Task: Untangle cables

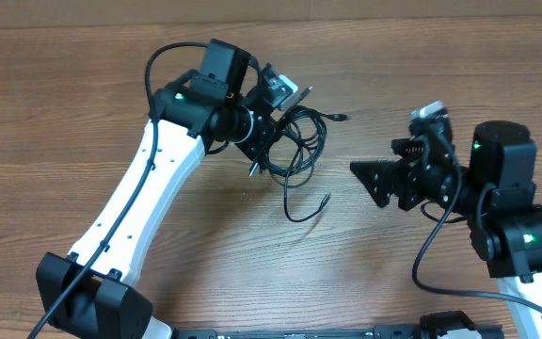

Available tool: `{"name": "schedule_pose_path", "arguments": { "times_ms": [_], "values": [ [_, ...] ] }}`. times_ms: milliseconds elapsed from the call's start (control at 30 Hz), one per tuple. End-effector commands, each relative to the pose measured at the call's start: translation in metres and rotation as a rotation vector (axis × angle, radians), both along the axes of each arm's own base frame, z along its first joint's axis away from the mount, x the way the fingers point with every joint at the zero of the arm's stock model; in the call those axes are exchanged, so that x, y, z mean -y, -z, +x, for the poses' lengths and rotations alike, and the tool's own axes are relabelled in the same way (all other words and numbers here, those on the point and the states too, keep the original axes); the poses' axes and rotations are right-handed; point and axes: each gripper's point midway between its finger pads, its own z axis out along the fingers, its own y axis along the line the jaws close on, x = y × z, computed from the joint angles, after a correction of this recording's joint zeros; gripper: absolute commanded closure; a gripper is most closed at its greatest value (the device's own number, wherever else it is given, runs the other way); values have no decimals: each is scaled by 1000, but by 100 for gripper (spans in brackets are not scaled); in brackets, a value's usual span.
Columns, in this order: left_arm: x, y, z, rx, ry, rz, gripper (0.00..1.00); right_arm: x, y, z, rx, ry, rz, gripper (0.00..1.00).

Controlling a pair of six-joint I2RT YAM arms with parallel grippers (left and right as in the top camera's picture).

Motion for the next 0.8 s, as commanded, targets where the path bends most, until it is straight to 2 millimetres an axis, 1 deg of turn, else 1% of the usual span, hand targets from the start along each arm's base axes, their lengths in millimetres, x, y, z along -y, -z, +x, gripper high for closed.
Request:
{"name": "schedule_pose_path", "arguments": {
  "times_ms": [0,67,200,267,367,400,433,567,667,733,767],
  "values": [
    [23,-18,-3,54,64,-46,96,-11,-8,-5,151,-137,-125,11],
    [29,-19,-3,60,46,-47,96,-20,-9,-9,179,-188,-143,13],
    [45,-26,-2,50,-2,-97,96,-41,-8,-22,264,-326,-205,28],
    [55,-33,-4,34,1,-152,96,-44,-8,-21,284,-324,-239,28],
    [67,-42,-12,13,56,-227,96,-44,-7,-15,305,-295,-285,29],
    [69,-43,-14,5,66,-240,96,-42,-8,-13,311,-282,-295,33],
    [70,-44,-16,-1,76,-250,96,-40,-9,-10,319,-266,-307,35],
    [75,-48,-23,-27,109,-287,96,-31,-12,2,348,-202,-350,35],
    [79,-51,-28,-44,132,-315,96,-31,-13,7,358,-191,-355,35],
    [80,-53,-31,-51,142,-327,96,-33,-10,10,348,-194,-358,38],
    [81,-54,-32,-55,148,-334,96,-33,-6,11,338,-196,-360,41]
  ]
}}
